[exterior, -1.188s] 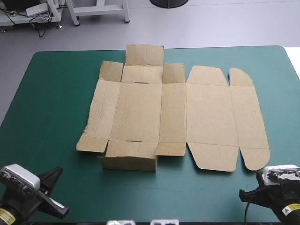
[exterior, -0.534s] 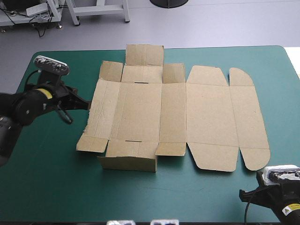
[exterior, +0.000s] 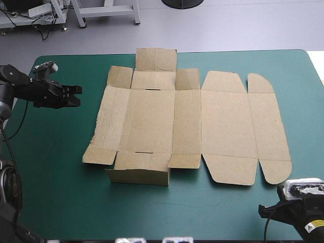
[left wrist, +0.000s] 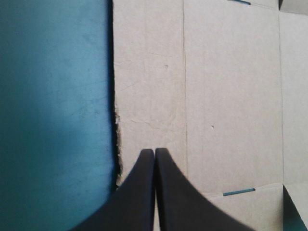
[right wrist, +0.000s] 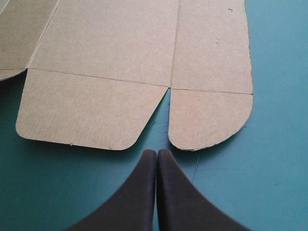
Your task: Fold the box
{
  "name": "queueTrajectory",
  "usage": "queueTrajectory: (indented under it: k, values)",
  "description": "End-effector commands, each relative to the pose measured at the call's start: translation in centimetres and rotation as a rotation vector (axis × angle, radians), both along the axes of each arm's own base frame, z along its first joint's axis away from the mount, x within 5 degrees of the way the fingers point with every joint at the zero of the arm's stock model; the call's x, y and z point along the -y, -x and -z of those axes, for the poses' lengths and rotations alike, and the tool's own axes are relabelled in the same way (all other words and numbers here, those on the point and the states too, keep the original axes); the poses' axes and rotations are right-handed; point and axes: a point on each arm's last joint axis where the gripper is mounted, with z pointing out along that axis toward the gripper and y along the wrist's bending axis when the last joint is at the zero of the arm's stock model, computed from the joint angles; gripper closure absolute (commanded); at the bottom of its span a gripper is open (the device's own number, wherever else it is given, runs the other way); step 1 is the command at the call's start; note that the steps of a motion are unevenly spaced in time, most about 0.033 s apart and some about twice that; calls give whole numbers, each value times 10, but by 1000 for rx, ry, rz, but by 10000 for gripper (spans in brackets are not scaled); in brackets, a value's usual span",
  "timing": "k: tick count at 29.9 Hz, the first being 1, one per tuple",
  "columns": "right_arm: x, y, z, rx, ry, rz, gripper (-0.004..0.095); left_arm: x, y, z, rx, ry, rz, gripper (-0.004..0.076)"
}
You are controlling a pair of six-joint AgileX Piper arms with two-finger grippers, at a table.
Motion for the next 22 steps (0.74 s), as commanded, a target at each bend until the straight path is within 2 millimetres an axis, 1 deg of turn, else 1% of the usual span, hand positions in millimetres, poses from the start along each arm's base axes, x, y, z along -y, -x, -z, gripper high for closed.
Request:
queueTrajectory:
  k: [1,5,7,10,13,15,16,19,22]
  values:
    - [1,-4,-11,75,10,4,913,-3,5,-12,5,69,14,734]
    - [1,-4,-11,75,10,4,913,-6,-5,4,-40,81,11,730]
    - [1,-4,-11,75,10,4,913,-7,-7,8,-52,89,10,703]
    - [1,-4,-11,73,10,4,913,-7,-8,17,-83,97,6,596]
    - [1,-4,-11,73,10,4,913,-9,-6,26,-116,72,6,437]
    - [1,-4,-11,73,10,4,913,-9,-6,28,-126,71,6,363]
    - [1,-4,-11,75,10,4,913,-9,-5,29,-130,75,5,351]
    - [1,-4,-11,75,11,5,913,-7,-3,39,-164,99,0,351]
    - [1,-4,-11,75,11,5,913,-6,3,56,-217,107,19,351]
